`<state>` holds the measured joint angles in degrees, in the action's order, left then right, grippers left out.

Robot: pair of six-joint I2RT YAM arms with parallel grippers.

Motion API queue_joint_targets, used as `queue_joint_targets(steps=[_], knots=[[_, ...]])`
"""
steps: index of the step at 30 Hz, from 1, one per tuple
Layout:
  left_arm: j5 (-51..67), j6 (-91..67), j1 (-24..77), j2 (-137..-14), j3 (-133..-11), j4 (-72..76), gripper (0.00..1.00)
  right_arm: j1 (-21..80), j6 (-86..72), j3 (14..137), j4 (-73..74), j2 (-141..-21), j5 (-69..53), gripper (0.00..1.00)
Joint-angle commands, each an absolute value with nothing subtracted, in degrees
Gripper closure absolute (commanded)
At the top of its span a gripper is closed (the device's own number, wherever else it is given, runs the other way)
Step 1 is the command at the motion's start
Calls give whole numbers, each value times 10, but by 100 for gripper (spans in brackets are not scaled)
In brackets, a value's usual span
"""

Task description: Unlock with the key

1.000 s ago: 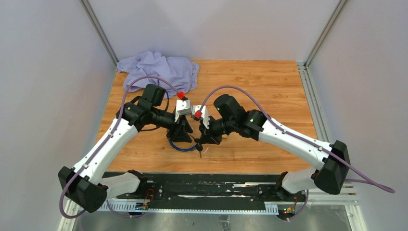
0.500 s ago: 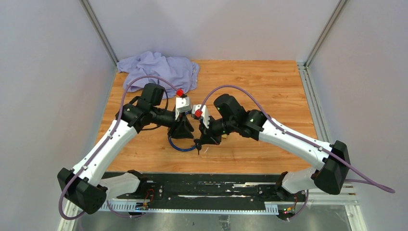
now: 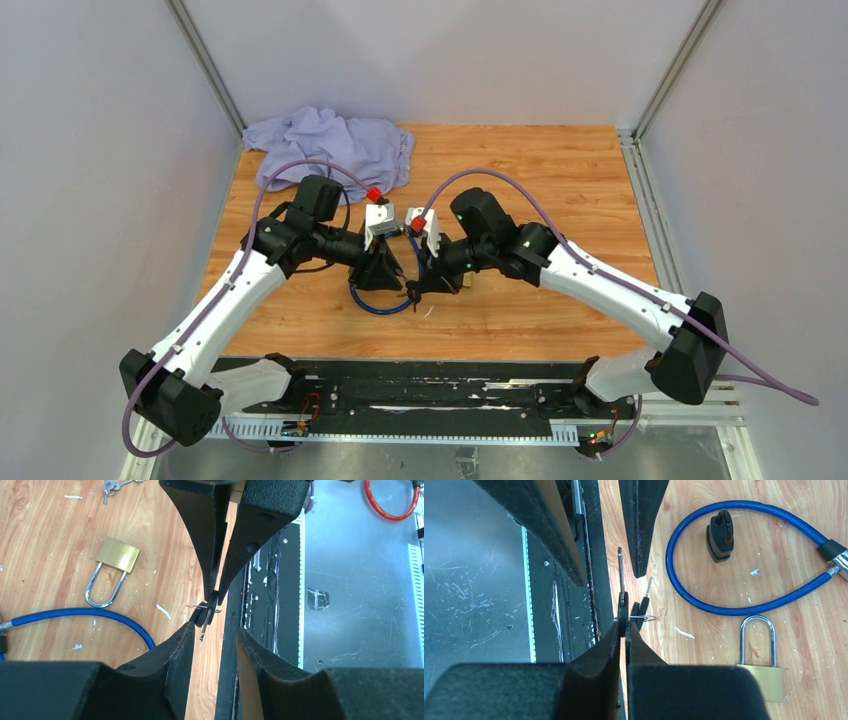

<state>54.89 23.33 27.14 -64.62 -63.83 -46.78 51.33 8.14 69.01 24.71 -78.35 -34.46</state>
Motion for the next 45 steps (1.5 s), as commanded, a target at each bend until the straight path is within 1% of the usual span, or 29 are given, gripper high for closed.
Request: queue_joint_targets(steps=[1,5,7,10,13,14,16,21,22,24,25,28,30,32,35,38,42,45], knots=[[562,232,273,-640,-641,-462,58,508,73,714,239,-790,-366,99],[563,232,273,-643,-642,-462,59,507,71,718,240,-793,-368,99],[566,232,273,-645,-643,-463,66,508,70,720,239,-797,-370,99],[568,232,273,-646,-643,-463,81,507,69,724,239,-801,-370,99],[570,231,273,-646,-644,-463,95,507,67,724,238,-805,-373,99],[569,231,274,-646,-644,-462,97,508,67,725,238,-806,-373,99],[570,231,273,-646,-644,-463,99,507,65,724,237,-808,-374,99],[570,228,274,-647,-643,-463,100,506,60,718,229,-802,-369,99],[571,227,273,-647,-644,-463,100,505,56,717,228,-798,-361,95],[571,219,273,-647,-646,-464,100,499,48,705,214,-783,-356,81],[571,211,273,-647,-647,-460,99,494,37,689,192,-769,-355,73],[573,158,273,-642,-651,-430,100,472,-2,624,82,-718,-366,57],[575,105,273,-633,-645,-385,100,458,-30,581,14,-683,-378,49],[576,34,273,-622,-635,-323,100,443,-64,549,-47,-661,-401,44],[587,-57,273,-614,-622,-240,100,417,-127,509,-139,-647,-443,43],[594,-116,272,-616,-623,-193,100,394,-214,476,-247,-647,-471,43],[601,-181,272,-612,-618,-138,100,369,-317,432,-403,-644,-479,43],[601,-223,271,-608,-611,-101,100,354,-376,409,-490,-650,-481,44]])
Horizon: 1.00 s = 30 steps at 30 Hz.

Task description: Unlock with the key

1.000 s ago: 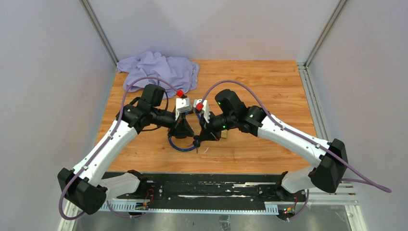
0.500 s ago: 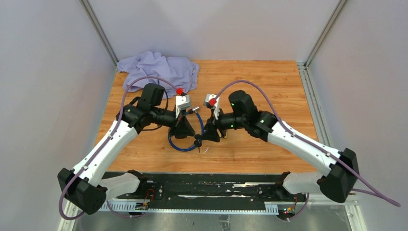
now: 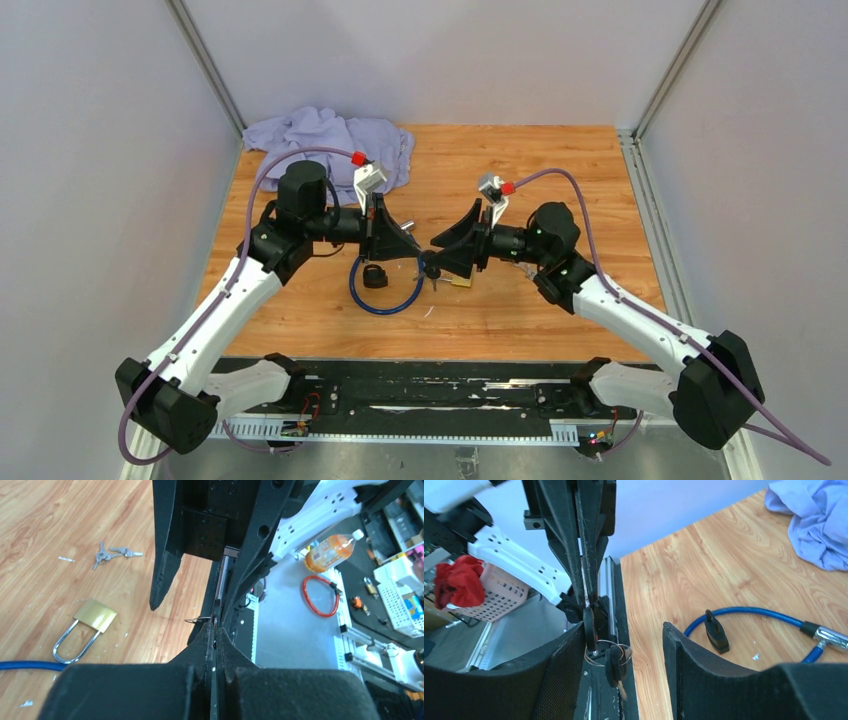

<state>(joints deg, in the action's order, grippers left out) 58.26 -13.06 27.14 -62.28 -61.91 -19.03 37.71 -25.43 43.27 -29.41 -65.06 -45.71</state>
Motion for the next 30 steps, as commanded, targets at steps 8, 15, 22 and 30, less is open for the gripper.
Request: queue_joint_targets(steps=[8,15,22,30], knots=[[607,-271,271,-601,-609,-58,100,332,-605,367,-828,-727,-477,54],[604,-281,270,-596,-610,-47,100,330,-657,367,-887,-766,-481,57],[589,-274,259,-594,-616,-49,100,330,-626,356,-835,-735,-492,56],[587,-283,258,-600,-617,-37,100,333,-589,362,-769,-722,-497,58]])
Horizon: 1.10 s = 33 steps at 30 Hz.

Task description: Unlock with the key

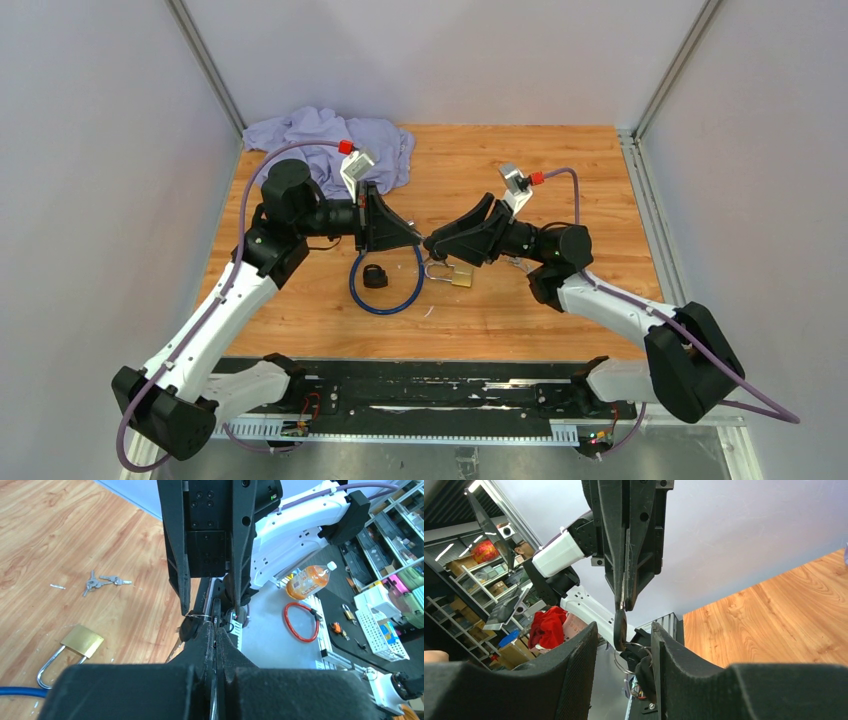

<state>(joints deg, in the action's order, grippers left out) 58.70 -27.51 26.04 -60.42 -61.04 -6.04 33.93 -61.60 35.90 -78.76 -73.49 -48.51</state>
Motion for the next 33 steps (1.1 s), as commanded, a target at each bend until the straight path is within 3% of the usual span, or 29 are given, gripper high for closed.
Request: queue_joint_targets(steps=[1,11,24,30,33], knots=[[586,-282,258,-600,-617,-37,100,335,-585,365,-762,-722,-497,59],[591,-265,258,-600,-617,-51,100,345,-582,382,-745,-729,-495,76],[593,-260,258,-597,-617,-51,100,350,-622,404,-765,-758,-505,71],[593,-258,258,-597,-618,-52,100,350,-631,400,-765,-762,-512,81],[593,-258,256,-597,-620,-51,100,351,-647,399,-790,-768,-522,73]])
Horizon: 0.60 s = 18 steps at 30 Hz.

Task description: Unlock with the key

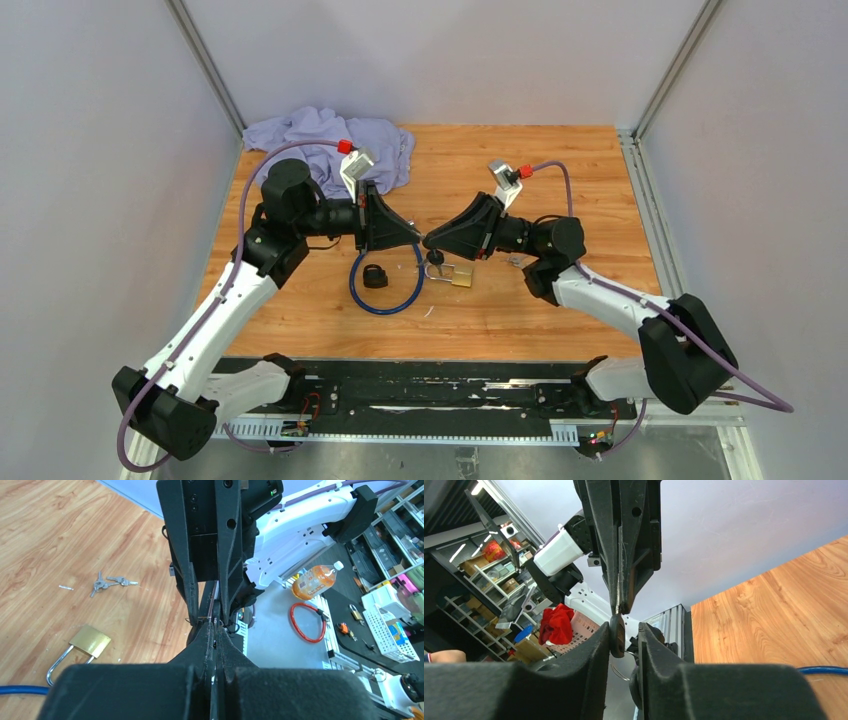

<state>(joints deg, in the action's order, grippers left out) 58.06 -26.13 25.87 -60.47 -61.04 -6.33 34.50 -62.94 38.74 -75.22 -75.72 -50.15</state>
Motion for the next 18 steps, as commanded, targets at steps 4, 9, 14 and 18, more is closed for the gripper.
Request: queue_joint_targets(steps=[4,9,14,18], knots=[[593,-262,256,-598,-619,-46,100,350,-647,400,-791,-768,-523,70],[593,-262,256,-598,-619,-47,100,350,-634,400,-771,-761,-513,98],[588,-235,252,-598,-629,-80,100,344,-622,393,-727,-745,-501,99],[538,-76,244,-618,-690,-250,6,326,-604,391,-647,-721,-519,99]])
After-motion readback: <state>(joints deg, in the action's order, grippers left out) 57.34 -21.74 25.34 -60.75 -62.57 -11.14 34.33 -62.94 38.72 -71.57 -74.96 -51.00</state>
